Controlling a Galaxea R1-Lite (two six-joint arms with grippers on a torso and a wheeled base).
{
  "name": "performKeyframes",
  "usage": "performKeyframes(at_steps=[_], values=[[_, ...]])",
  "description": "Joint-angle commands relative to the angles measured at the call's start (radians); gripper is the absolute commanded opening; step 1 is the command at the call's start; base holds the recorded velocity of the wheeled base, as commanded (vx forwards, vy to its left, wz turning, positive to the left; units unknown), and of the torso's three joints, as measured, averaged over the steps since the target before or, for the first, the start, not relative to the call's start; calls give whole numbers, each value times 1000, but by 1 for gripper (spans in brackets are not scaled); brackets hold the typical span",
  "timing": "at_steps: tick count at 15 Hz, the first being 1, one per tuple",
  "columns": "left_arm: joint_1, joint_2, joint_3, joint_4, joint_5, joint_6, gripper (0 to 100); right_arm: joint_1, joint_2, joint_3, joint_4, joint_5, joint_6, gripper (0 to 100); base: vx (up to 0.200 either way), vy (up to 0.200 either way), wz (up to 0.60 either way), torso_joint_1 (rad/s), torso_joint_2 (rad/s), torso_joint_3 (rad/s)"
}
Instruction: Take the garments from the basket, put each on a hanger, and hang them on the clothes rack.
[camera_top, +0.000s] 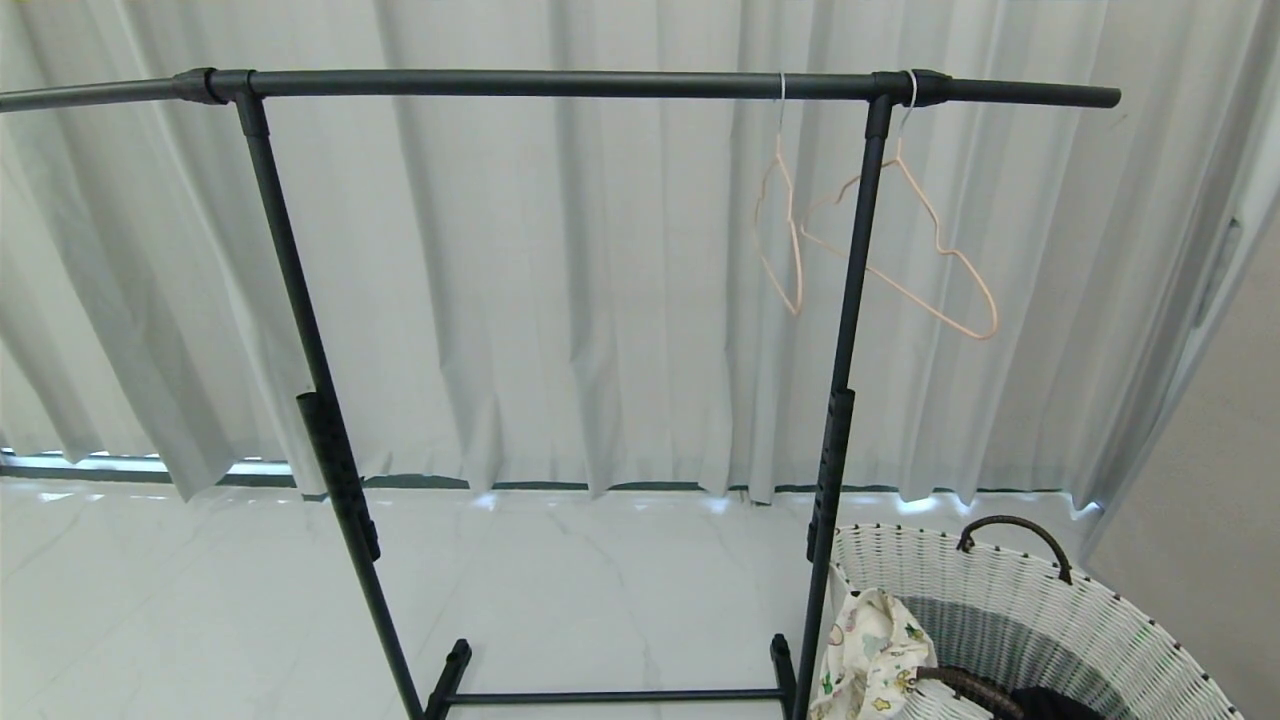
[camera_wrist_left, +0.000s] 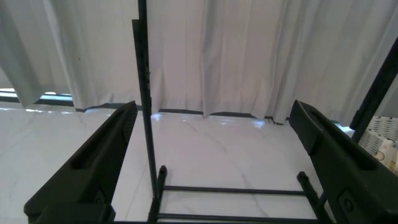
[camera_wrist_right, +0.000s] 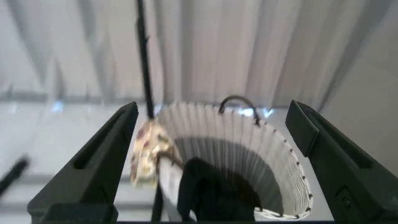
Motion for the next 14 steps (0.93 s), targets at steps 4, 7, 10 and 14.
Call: performKeyframes(at_steps=[4,7,10,14], values=[[0,0,0,0,-1,1,100,-5,877,-108,45,9,-486,100,0,0,0,0,0,0],[0,0,0,0,-4,41,100,-61,1118,-91,-9,8,-670,100,0,0,0,0,0,0],[0,0,0,0,-8,56,100,-97,1297,-68,-148,-5,-748,100,0,0,0,0,0,0],[0,0,0,0,-8,56,100,-143,1495,-64,-302,-22,-822,100,0,0,0,0,0,0]])
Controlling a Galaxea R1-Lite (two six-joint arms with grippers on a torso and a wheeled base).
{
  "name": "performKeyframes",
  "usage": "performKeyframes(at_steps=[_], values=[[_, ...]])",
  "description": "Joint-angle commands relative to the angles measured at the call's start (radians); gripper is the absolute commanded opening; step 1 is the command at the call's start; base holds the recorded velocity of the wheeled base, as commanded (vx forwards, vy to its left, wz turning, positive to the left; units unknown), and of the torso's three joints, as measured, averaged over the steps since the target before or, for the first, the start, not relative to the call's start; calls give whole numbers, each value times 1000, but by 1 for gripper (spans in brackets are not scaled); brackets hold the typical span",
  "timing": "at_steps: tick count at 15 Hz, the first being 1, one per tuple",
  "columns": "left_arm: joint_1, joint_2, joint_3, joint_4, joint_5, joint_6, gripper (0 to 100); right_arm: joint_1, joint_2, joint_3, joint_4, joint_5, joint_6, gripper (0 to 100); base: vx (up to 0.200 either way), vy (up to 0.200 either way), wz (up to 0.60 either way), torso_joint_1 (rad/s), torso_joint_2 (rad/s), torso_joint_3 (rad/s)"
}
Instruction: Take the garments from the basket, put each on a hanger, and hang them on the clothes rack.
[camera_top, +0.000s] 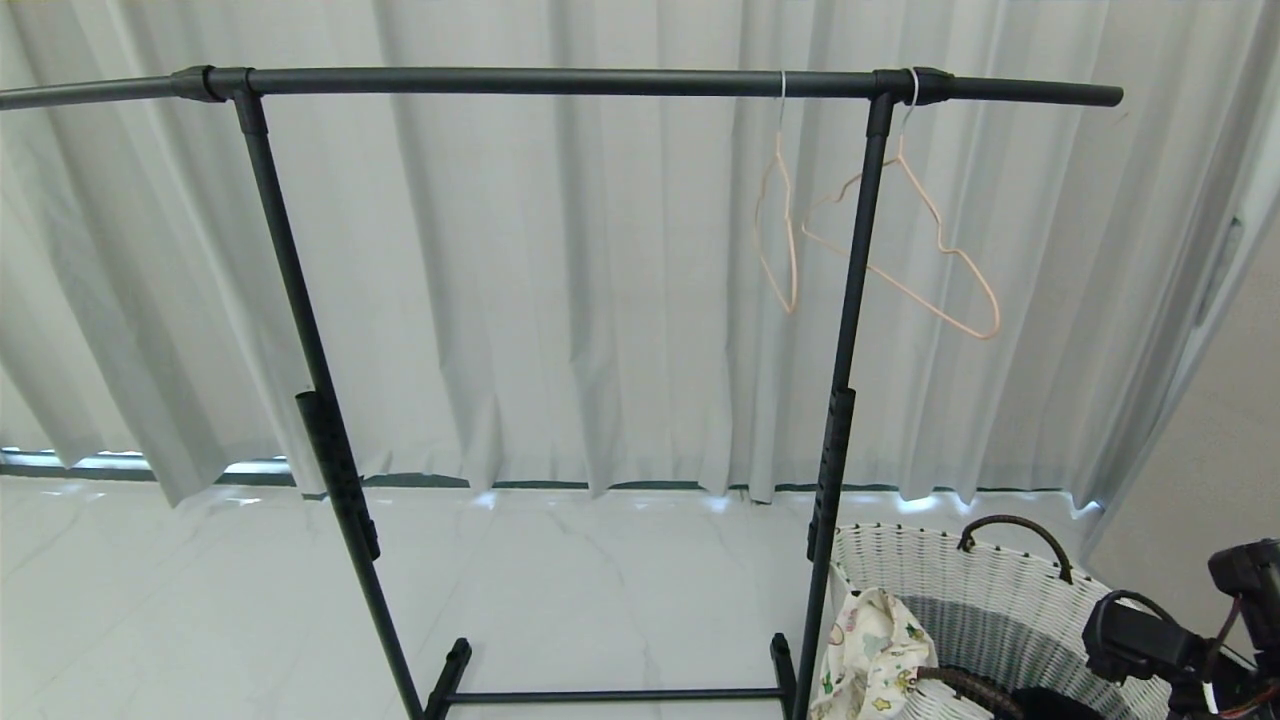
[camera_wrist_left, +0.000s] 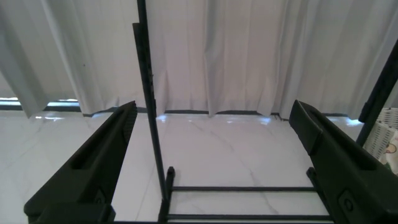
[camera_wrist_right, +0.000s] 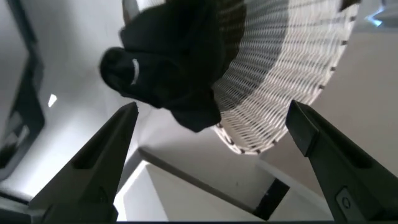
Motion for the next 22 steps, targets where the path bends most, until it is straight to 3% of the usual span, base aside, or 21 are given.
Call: performKeyframes(at_steps=[1,7,13,14,19,21,22], values=[[0,0,0,0,1,1,100,-20,183,5,-91,-4,-11,100,0,0,0,0,0,0],[0,0,0,0,2,-7,100,-92,315,-21,-196,-7,-17,100,0,0,0,0,0,0],[0,0,0,0,1,-5,100,-98,372,-44,-276,2,-11,100,0,0,0,0,0,0],[0,0,0,0,1,-5,100,-98,375,-47,-292,10,-12,0,0,0,0,0,0,0],[0,0,0,0,1,-5,100,-98,363,-42,-308,26,-12,0,0,0,0,0,0,0],[0,0,0,0,1,-5,100,-96,248,-16,-292,40,-11,0,0,0,0,0,0,0],[0,0,0,0,1,-5,100,-95,139,-24,-210,40,-6,0,0,0,0,0,0,0]])
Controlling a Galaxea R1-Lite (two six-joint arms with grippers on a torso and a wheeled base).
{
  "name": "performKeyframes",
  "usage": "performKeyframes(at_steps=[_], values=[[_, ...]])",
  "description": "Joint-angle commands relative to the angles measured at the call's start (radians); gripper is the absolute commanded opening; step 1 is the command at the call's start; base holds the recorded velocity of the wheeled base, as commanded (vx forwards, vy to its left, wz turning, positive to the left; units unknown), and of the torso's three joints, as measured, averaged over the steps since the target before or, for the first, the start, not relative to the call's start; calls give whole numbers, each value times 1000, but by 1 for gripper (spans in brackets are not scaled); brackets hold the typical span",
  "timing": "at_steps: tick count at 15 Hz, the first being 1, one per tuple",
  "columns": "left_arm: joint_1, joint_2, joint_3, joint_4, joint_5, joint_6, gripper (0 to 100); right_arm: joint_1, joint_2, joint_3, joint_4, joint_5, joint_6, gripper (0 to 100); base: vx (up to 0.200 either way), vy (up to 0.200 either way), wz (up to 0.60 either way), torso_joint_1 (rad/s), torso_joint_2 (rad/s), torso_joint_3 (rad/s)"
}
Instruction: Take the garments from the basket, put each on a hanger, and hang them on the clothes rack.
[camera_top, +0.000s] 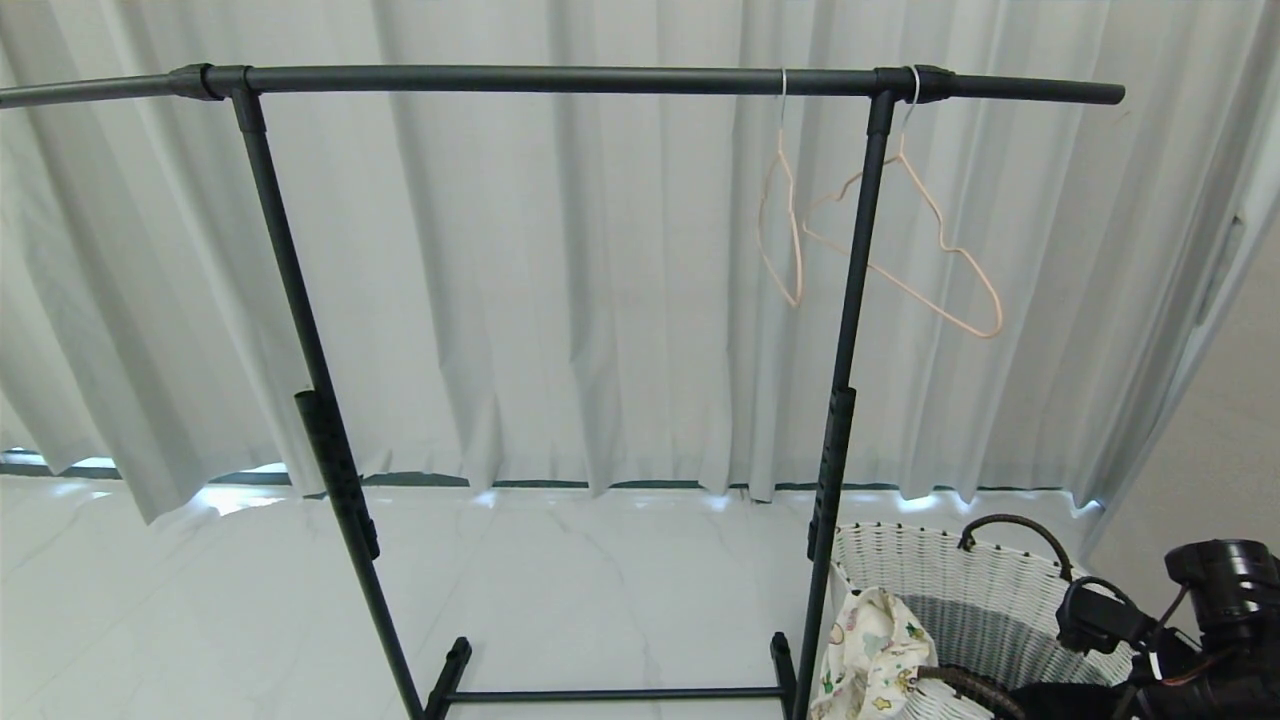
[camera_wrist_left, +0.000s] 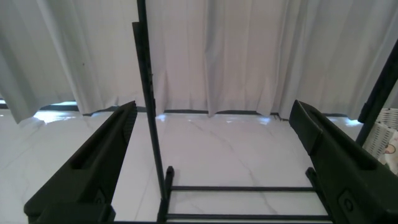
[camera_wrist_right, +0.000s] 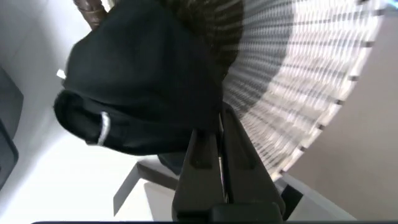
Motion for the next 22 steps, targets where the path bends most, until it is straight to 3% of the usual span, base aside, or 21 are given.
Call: performKeyframes(at_steps=[1,2,3,5,7,9,11,14,16,19,22], values=[[0,0,0,0,-1,-1,100,7,-265,-26,174,7,21,0,0,0,0,0,0,0],[0,0,0,0,1,0,100,15,-354,-83,307,12,47,0,0,0,0,0,0,0],[0,0,0,0,1,0,100,41,-493,-204,545,15,116,0,0,0,0,0,0,0],[0,0,0,0,1,0,100,130,-673,-433,881,12,280,0,0,0,0,0,0,0],[0,0,0,0,1,-1,100,234,-743,-654,1109,7,429,0,0,0,0,0,0,0],[0,0,0,0,1,2,100,326,-768,-780,1155,-22,495,0,-100,0,0,4,-1,1],[0,0,0,0,1,0,100,386,-774,-821,1154,-62,495,0,-200,0,0,2,5,0],[0,0,0,0,1,-9,100,457,-768,-823,1148,-65,496,0,-200,0,0,2,2,4],[0,0,0,0,7,-58,100,526,-731,-824,1145,-71,496,0,-200,0,0,2,0,2],[0,0,0,0,7,-52,100,593,-658,-823,1091,-74,509,0,-200,0,0,2,2,1],[0,0,0,0,4,-35,100,664,-601,-821,1045,-74,567,0,0,0,0,0,0,0]])
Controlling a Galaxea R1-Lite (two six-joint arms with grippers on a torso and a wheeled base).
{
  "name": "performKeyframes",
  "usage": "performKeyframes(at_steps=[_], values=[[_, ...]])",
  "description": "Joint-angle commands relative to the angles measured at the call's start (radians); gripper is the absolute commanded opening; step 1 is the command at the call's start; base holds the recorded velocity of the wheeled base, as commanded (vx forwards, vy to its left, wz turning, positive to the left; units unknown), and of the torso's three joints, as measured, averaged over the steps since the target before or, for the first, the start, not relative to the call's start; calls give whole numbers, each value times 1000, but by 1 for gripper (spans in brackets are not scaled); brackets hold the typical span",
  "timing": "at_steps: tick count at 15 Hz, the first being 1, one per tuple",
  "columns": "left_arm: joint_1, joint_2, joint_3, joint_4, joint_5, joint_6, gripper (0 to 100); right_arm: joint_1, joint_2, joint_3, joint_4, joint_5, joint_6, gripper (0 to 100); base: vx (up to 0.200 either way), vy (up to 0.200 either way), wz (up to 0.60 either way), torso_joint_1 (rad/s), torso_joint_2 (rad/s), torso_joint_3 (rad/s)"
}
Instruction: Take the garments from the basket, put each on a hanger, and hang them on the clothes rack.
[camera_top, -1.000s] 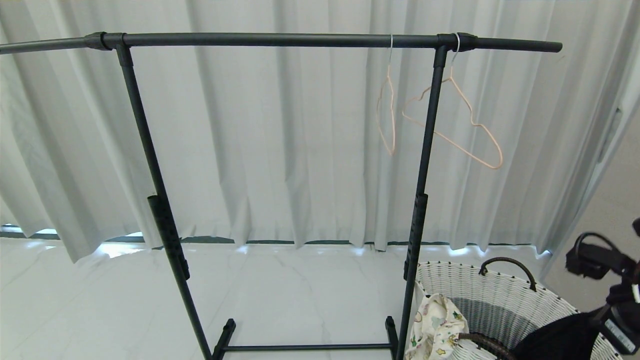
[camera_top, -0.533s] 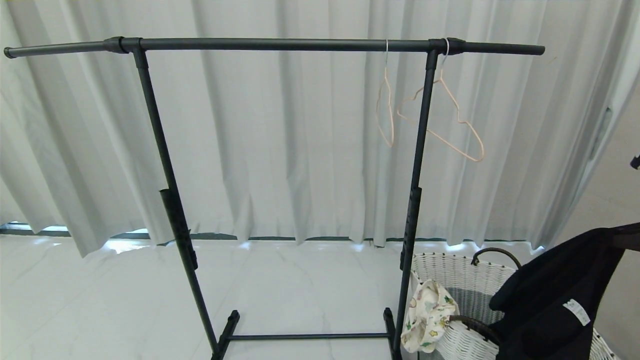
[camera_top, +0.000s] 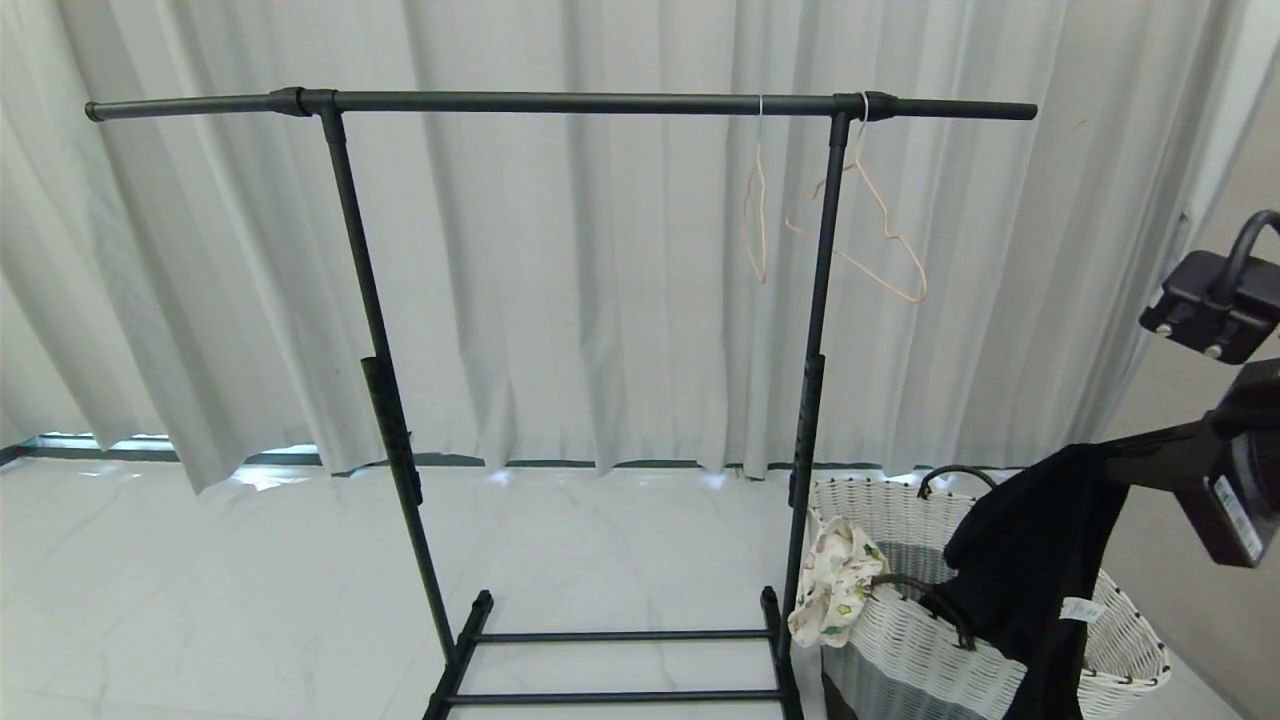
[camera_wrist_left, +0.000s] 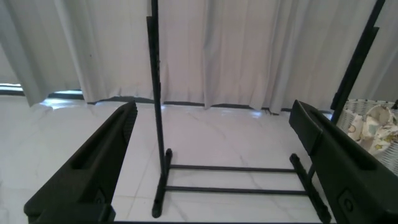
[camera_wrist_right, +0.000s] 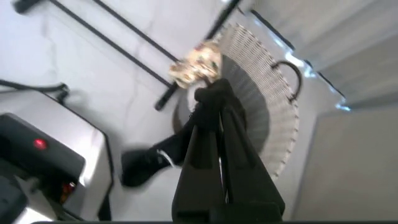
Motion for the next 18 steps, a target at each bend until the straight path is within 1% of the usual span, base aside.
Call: performKeyframes(at_steps=[1,2,3,5,6,8,9,11,12,13,14,15,16,18], values=[[0,0,0,0,-4,13,100,82,69,4,-4,0,50,0,0,0,0,0,0,0],[0,0,0,0,-10,53,100,125,79,7,-4,2,87,0,0,0,0,0,0,0],[0,0,0,0,-16,76,100,159,98,6,-6,0,119,0,0,0,0,0,0,0],[0,0,0,0,-18,70,100,205,130,11,-24,-1,157,0,0,0,0,0,0,0],[0,0,0,0,-18,53,100,220,155,20,-50,-1,170,0,0,0,0,0,0,0],[-1,0,-17,-3,-19,24,100,226,182,21,-95,-4,174,0,0,0,0,0,0,0],[-14,44,-117,-3,-62,7,100,226,196,20,-116,-6,174,0,0,0,0,0,0,0],[-28,272,-322,-3,-170,-36,100,226,205,21,-136,-6,179,0,0,0,0,0,0,0],[-43,454,-440,-3,-258,-48,100,228,210,18,-147,-4,188,0,0,0,0,0,0,0],[-55,600,-541,-5,-332,-47,100,237,214,20,-182,-1,199,0,0,0,0,0,0,0],[-103,816,-704,-5,-430,-45,100,251,231,21,-254,0,234,0,0,0,0,0,0,0],[-182,976,-836,-5,-450,-51,100,263,245,20,-311,0,260,0,0,0,0,0,0,0],[-262,1132,-950,-5,-440,-54,100,271,253,20,-345,0,275,0,0,0,0,0,0,0],[-402,1355,-1094,-5,-374,-53,100,274,251,18,-354,-1,282,0,0,0,0,0,0,0]])
